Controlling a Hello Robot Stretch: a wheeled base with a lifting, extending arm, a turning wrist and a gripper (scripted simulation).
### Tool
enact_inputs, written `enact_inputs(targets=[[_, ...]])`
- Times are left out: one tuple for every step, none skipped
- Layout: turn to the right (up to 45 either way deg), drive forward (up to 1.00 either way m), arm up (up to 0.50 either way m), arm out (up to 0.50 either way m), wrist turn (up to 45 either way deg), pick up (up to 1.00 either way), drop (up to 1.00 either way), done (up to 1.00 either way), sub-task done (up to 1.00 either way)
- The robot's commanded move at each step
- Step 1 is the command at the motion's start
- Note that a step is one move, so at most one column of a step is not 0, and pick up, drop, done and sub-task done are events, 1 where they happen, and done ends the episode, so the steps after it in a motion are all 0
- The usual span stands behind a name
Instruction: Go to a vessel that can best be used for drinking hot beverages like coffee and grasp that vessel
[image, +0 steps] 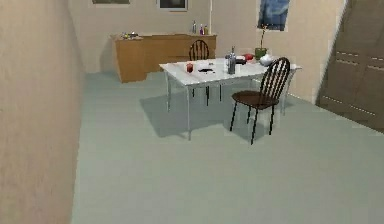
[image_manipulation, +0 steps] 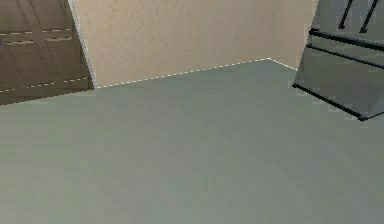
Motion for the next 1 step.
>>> enact_inputs(targets=[[-6.0, 0.00, 0.00, 0.00, 0.0, 0.00, 0.00, 0.00, 0.00]])
